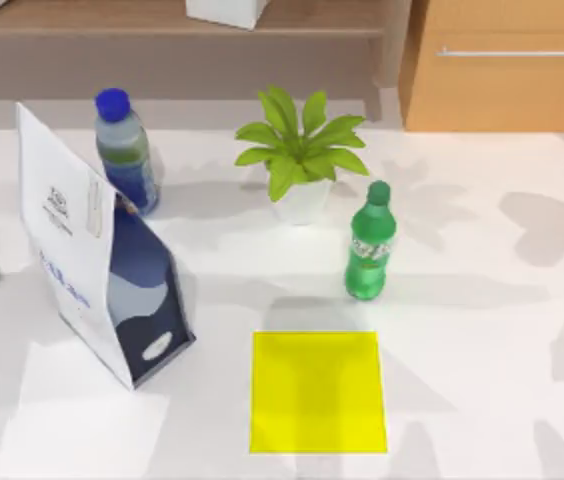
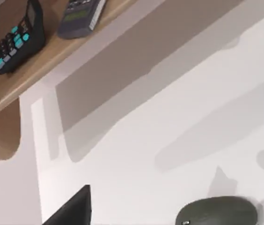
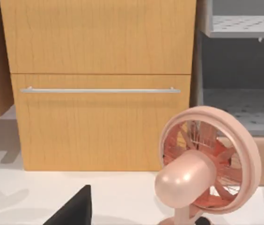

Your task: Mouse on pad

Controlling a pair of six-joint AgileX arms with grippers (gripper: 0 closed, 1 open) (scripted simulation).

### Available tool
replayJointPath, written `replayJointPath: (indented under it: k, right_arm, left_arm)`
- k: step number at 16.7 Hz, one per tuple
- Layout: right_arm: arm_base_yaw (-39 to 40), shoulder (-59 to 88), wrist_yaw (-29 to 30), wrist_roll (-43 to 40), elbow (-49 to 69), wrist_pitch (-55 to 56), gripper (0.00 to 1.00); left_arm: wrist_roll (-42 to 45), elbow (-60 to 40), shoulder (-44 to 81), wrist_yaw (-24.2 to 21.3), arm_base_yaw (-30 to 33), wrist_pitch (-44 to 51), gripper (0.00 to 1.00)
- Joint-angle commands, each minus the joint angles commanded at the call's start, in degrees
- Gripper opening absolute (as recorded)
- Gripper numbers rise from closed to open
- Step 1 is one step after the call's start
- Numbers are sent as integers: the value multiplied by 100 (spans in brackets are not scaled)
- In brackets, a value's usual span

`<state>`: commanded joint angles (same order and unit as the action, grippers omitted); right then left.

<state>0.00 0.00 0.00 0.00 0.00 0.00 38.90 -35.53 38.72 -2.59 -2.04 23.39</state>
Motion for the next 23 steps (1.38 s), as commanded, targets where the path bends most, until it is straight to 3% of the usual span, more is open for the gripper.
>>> replayJointPath:
  k: [8,12,16,23]
  right_arm:
    - [0,0,0,0,0,0,100]
    - [0,0,0,0,0,0,100]
    - [0,0,0,0,0,0,100]
    - [0,0,0,0,0,0,100]
  left_arm:
    - [5139,-3981,5148,-40,-355,2638,100]
    - [6877,-5282,6928,108,-522,3706,100]
    - [7673,-5839,7770,257,-619,4341,100]
    - [7722,-5845,7832,265,-598,4366,100]
